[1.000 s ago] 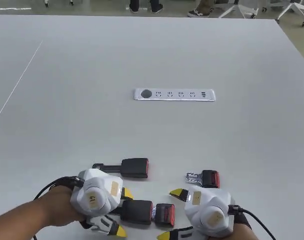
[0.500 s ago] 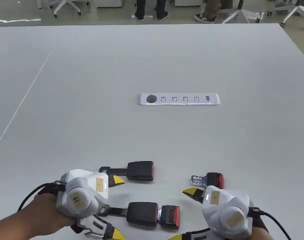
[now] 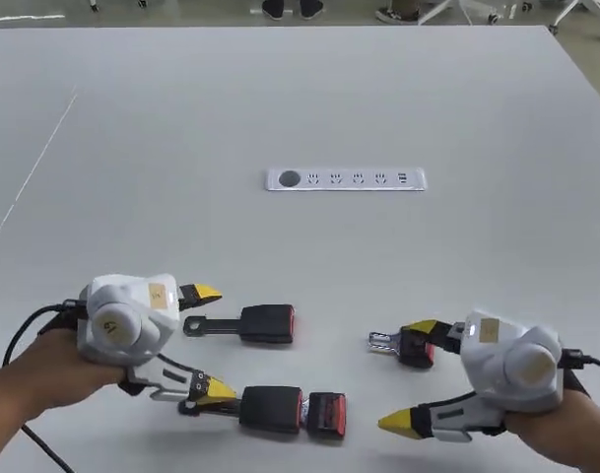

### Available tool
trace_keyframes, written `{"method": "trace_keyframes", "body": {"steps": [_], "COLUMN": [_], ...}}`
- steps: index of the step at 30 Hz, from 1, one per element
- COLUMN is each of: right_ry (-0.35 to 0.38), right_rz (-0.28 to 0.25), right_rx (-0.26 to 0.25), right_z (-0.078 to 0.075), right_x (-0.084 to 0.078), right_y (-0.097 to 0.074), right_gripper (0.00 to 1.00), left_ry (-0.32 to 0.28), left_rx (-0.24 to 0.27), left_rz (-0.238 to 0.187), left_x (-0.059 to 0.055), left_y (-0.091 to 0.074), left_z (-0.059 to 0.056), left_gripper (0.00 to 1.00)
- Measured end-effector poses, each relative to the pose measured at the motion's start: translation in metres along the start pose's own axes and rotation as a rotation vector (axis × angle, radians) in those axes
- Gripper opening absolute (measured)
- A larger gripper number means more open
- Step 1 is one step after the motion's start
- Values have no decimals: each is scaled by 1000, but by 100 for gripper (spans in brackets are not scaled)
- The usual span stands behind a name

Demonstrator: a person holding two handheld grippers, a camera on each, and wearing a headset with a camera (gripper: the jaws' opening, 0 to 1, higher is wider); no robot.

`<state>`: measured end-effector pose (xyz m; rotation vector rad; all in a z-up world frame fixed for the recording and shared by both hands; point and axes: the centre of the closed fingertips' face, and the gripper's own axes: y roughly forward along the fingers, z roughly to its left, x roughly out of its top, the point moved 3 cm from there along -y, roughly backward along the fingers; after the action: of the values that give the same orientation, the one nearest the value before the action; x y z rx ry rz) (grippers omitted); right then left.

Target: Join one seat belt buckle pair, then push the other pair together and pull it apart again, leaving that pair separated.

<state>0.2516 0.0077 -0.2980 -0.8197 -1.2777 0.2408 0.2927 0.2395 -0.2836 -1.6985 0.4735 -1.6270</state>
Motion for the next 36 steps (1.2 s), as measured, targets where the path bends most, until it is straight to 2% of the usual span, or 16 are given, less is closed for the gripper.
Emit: {"method": "trace_keyframes", "body": {"steps": [4, 9, 16, 18, 23, 25, 27, 29, 31, 33, 34, 36], "right_ry": [18, 18, 24, 24, 11, -4, -8, -9, -22, -32, -38, -43], "right_rz": [7, 46, 95, 123, 153, 183, 201, 229, 232, 235, 239, 241], "right_rx": [-5, 2, 49, 68, 96, 99, 106, 107, 115, 118, 115, 121], "right_z": [-15, -33, -41, -41, -46, -49, -50, -52, -53, -54, -55, -53], "right_x": [-3, -12, -22, -26, -31, -36, -37, -40, -43, -43, -43, -42], "right_y": [-4, -1, 7, 10, 15, 17, 17, 17, 18, 18, 18, 17], "right_gripper": [78, 77, 75, 73, 66, 64, 62, 59, 58, 56, 54, 48], "left_ry": [6, 18, 20, 21, 37, 44, 75, 76, 75, 115, 98, 102], "left_rx": [-13, -27, -66, -78, -103, -117, -134, -141, -155, -172, -188, -194], "left_rz": [9, 11, 19, 24, 47, 57, 82, 82, 84, 128, 102, 99], "left_x": [0, 3, 1, 3, 3, 2, -1, 0, 1, -5, -3, -3], "left_y": [7, 17, 37, 42, 55, 60, 63, 66, 69, 70, 73, 74], "left_z": [10, 19, 25, 24, 21, 19, 19, 19, 17, 17, 18, 19], "left_gripper": [76, 74, 71, 69, 64, 63, 62, 58, 56, 55, 53, 51]}}
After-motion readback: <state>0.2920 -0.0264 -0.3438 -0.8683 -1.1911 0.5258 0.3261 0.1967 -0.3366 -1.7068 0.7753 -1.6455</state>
